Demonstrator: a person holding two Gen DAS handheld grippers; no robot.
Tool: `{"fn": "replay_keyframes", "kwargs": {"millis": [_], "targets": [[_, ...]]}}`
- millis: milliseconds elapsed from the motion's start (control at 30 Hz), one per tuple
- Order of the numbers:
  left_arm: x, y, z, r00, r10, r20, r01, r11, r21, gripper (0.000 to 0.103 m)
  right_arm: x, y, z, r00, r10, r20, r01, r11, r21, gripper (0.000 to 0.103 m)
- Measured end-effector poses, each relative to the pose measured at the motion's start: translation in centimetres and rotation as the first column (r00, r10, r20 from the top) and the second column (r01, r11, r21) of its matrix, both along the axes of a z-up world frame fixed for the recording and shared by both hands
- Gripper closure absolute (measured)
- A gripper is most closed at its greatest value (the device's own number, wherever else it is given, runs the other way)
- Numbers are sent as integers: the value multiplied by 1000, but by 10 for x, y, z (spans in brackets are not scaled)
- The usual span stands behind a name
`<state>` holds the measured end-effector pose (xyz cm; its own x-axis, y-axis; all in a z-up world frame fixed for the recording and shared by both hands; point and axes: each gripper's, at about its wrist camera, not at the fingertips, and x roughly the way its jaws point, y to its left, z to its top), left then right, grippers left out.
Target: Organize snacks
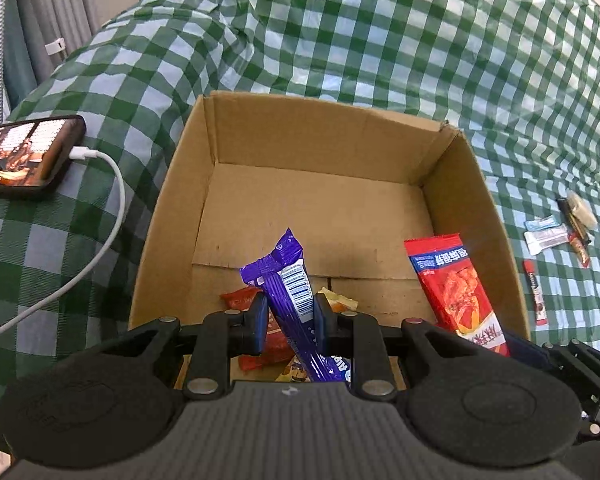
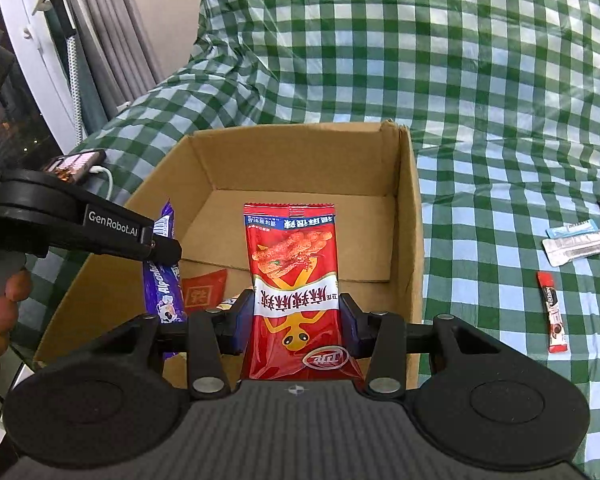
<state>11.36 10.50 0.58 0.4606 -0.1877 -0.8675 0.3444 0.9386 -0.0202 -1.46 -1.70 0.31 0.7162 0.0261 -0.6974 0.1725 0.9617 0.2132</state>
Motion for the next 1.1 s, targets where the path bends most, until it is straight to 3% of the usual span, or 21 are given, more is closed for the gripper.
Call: {"fn": "replay_keyframes", "kwargs": {"millis": [100, 133, 167, 200, 233, 267, 333, 467, 600, 733, 1100], "targets": [[3, -2, -4, 1000, -17, -4, 17, 1000, 9, 77, 4, -1, -4, 1000, -8, -9, 8, 1000, 12, 57], [4, -3, -4, 1000, -24, -6, 24, 1000, 3, 69, 5, -1, -5, 1000, -11, -9, 11, 1000, 14, 56], [4, -3, -3, 1000, -25, -6, 25, 1000, -4, 58, 7, -2, -5, 1000, -17, -8, 17, 1000, 19, 53], [3, -2, 0, 1000, -22, -1, 22, 1000, -9, 25, 9, -4, -4, 1000, -27, -6, 27, 999, 32, 51], [2, 0, 4, 1000, -12, 12, 12, 1000, -8, 0, 10, -5, -2, 999, -46, 1, 46, 998, 43, 45], [-2, 3, 9, 999, 2, 36, -2, 1000, -7, 1, 9, -7, 2, 998, -61, 11, 60, 997, 53, 35], [-13, 8, 18, 998, 9, 67, -9, 1000, -5, 0, 1, -8, 11, 996, -82, 35, 80, 995, 54, 25], [-45, 20, 26, 999, 0, 41, 0, 1000, 1, 0, -27, 0, 28, 996, -76, 50, 74, 997, 34, 17], [-97, 36, 37, 999, 11, 53, -11, 1000, 0, 0, -71, 20, 38, 997, -68, 35, 66, 997, 50, 14], [-140, 48, 50, 995, 25, 92, -24, 1000, -8, 0, -106, 41, 52, 997, -45, 57, 44, 999, 7, 10], [-202, 64, 83, 982, 33, 186, -27, 999, -33, 0, -169, 63, 85, 992, -19, 125, 29, 996, -80, 7]]}}
